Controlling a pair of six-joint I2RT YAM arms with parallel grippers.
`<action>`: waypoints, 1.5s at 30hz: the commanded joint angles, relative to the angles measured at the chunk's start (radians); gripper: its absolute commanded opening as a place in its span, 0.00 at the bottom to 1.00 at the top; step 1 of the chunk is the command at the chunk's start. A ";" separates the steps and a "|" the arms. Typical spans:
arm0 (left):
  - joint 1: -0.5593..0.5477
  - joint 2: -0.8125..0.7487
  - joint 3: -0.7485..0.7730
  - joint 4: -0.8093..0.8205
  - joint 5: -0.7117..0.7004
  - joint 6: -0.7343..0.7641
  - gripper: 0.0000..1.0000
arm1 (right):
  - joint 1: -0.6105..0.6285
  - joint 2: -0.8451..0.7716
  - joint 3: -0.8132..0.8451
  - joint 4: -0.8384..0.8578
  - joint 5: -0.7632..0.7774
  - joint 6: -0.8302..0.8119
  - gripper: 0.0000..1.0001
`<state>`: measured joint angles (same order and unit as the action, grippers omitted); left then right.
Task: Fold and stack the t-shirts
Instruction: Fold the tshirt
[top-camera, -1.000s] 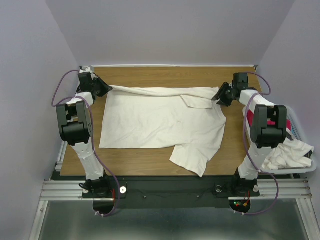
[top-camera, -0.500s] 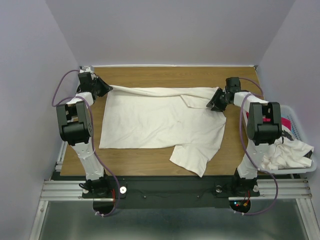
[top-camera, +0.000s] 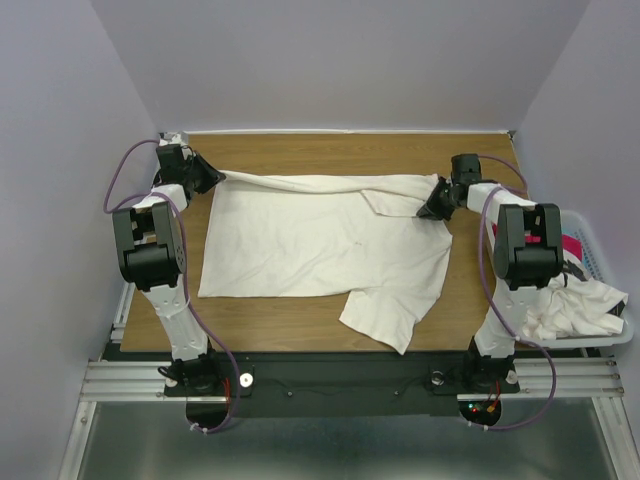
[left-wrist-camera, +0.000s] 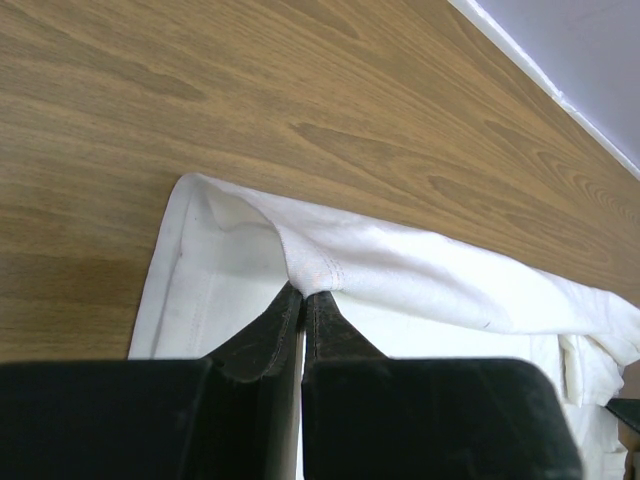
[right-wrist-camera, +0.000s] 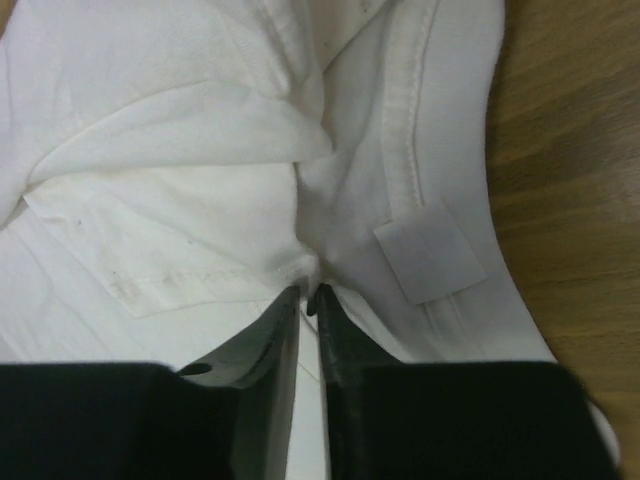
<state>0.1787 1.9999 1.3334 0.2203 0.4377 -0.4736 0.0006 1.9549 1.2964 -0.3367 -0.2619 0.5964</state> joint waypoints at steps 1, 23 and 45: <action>0.002 -0.006 0.001 0.040 0.018 0.000 0.08 | -0.002 0.003 0.060 0.022 -0.014 -0.004 0.10; 0.002 -0.019 0.013 0.021 0.019 -0.002 0.04 | -0.004 -0.329 0.058 -0.125 -0.036 -0.038 0.01; 0.004 -0.081 -0.094 -0.025 -0.070 0.016 0.04 | -0.002 -0.364 0.109 -0.185 0.032 -0.079 0.01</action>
<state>0.1787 1.9808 1.2510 0.1837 0.3977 -0.4805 0.0006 1.6299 1.3685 -0.5186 -0.2600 0.5434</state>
